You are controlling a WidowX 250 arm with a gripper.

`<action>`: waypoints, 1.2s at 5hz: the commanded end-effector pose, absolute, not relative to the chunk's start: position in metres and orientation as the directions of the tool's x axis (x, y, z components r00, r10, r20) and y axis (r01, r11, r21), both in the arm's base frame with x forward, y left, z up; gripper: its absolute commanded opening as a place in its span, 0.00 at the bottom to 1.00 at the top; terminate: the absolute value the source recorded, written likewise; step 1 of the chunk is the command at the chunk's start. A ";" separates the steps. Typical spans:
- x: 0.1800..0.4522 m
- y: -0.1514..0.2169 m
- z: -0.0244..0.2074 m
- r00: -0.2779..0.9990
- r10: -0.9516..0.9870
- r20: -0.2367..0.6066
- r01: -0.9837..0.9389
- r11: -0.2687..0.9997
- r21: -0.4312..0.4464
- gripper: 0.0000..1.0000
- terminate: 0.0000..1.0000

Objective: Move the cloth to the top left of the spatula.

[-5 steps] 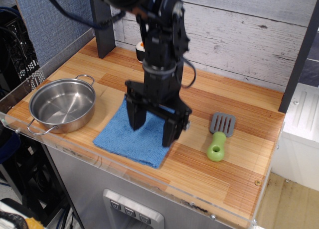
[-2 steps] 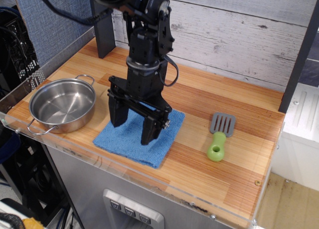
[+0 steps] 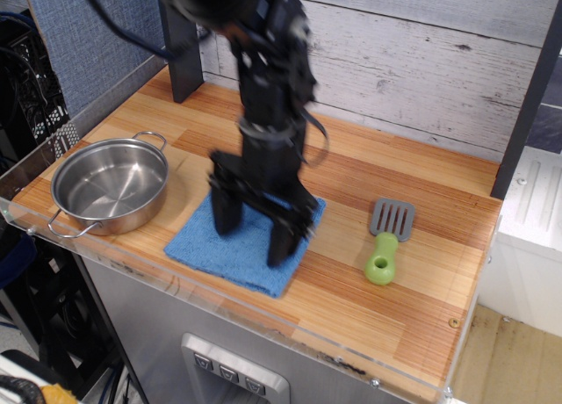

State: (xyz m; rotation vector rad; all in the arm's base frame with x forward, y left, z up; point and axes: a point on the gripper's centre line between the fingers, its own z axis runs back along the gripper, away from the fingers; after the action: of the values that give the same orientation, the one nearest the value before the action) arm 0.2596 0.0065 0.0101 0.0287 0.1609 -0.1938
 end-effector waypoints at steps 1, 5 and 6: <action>0.268 -0.016 -0.003 0.974 -0.218 -0.066 0.219 0.976 0.012 1.00 0.00; 0.320 -0.036 -0.017 0.930 -0.335 -0.152 0.334 0.942 -0.032 1.00 0.00; 0.357 -0.035 -0.011 0.926 -0.348 -0.144 0.346 0.938 -0.037 1.00 0.00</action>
State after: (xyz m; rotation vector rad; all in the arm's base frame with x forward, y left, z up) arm 0.3644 -0.0312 0.0033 0.0001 0.1311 -0.3047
